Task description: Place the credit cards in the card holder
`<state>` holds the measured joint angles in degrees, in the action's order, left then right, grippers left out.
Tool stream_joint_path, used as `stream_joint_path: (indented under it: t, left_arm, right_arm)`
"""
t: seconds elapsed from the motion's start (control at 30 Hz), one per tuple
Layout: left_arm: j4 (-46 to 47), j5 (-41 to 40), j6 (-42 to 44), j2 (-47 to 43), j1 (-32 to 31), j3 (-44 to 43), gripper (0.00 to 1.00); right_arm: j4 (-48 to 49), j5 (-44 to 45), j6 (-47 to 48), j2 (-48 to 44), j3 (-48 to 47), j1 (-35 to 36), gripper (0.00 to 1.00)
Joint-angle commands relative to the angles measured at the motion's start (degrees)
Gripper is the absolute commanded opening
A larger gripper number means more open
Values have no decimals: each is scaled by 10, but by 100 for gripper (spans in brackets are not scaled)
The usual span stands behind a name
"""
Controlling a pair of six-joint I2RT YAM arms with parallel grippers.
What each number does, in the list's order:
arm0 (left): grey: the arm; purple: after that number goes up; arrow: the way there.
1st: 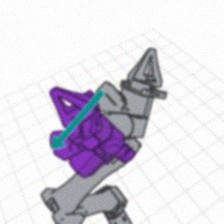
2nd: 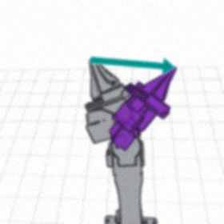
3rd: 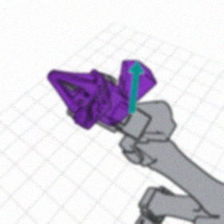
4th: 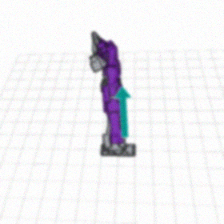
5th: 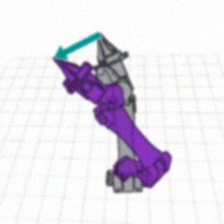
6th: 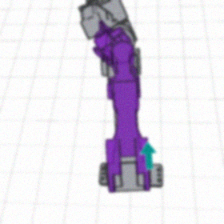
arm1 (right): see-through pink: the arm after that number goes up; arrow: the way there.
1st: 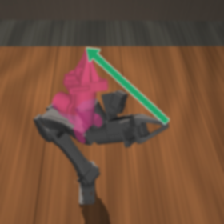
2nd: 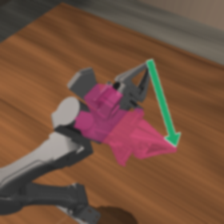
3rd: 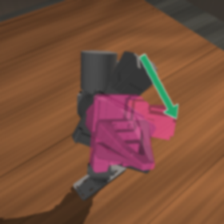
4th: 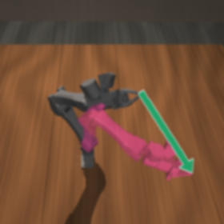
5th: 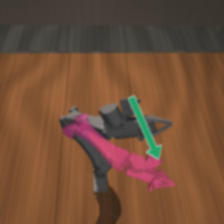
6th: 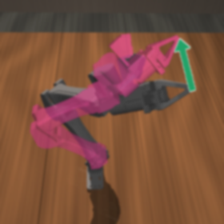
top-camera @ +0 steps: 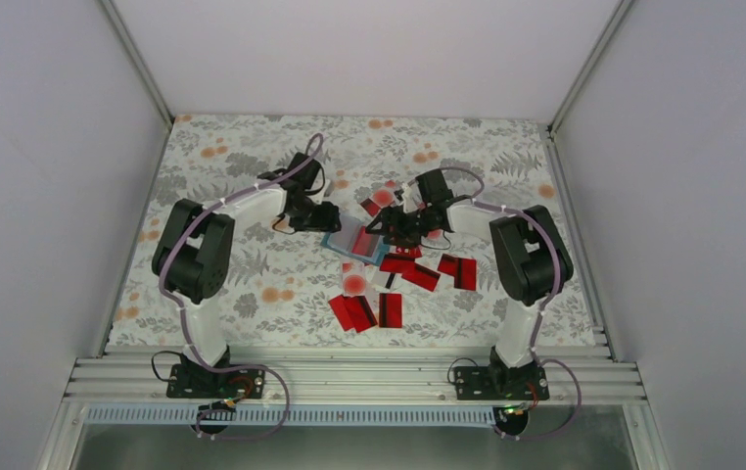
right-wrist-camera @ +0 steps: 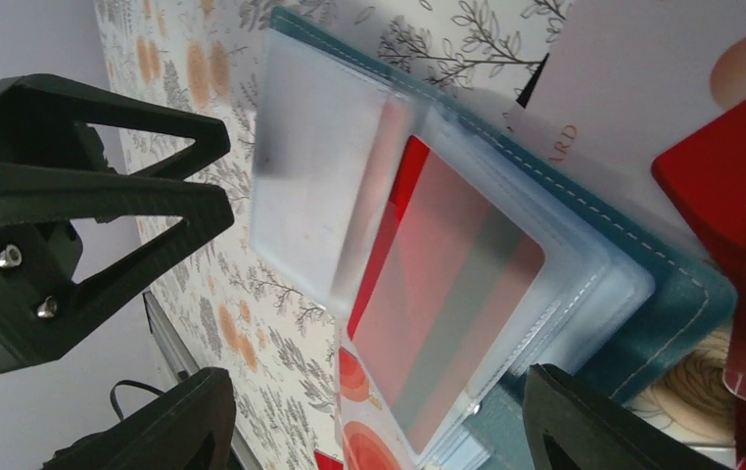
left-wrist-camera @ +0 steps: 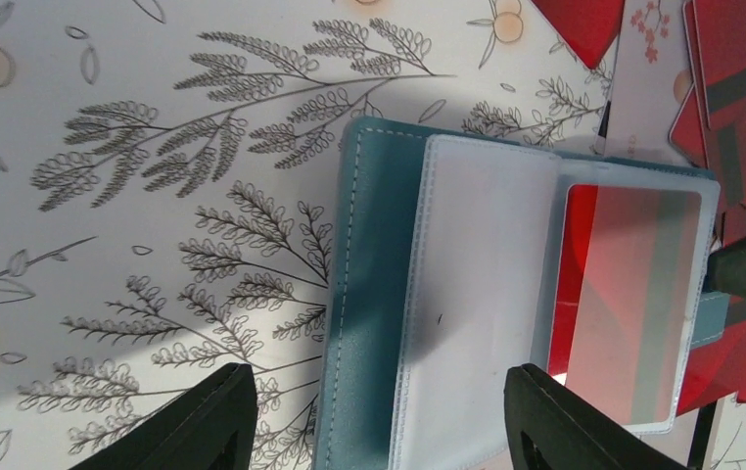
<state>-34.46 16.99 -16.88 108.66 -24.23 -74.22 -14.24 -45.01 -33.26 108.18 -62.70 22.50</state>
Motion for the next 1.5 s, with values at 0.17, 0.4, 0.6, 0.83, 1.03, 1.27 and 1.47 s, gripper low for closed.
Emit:
stream_joint_path:
  t: [0.17, 0.4, 0.6, 0.83, 1.03, 1.27, 1.47]
  left_arm:
    - [33, 38, 14, 26, 1, 22, 56]
    - [54, 62, 6, 27, 1, 48, 47]
    - [66, 75, -12, 9, 1, 77, 47]
    - [90, 92, -51, -21, 0, 116, 46]
    - [106, 104, -81, -48, -1, 145, 46]
    - [119, 87, -120, -102, 1, 188, 46]
    - [106, 38, -162, -183, 6, 254, 47]
  right_arm:
    - [7, -5, -4, 43, -33, 12, 74]
    - [-3, -9, 1, 55, -55, 15, 74]
    - [-18, -9, 7, 62, -80, 19, 74]
    - [-28, -13, 7, 63, -97, 32, 74]
    - [-33, -14, 4, 87, -128, 57, 74]
    - [-42, -16, -4, 153, -200, 95, 74]
    - [-65, -13, 5, 200, -254, 114, 74]
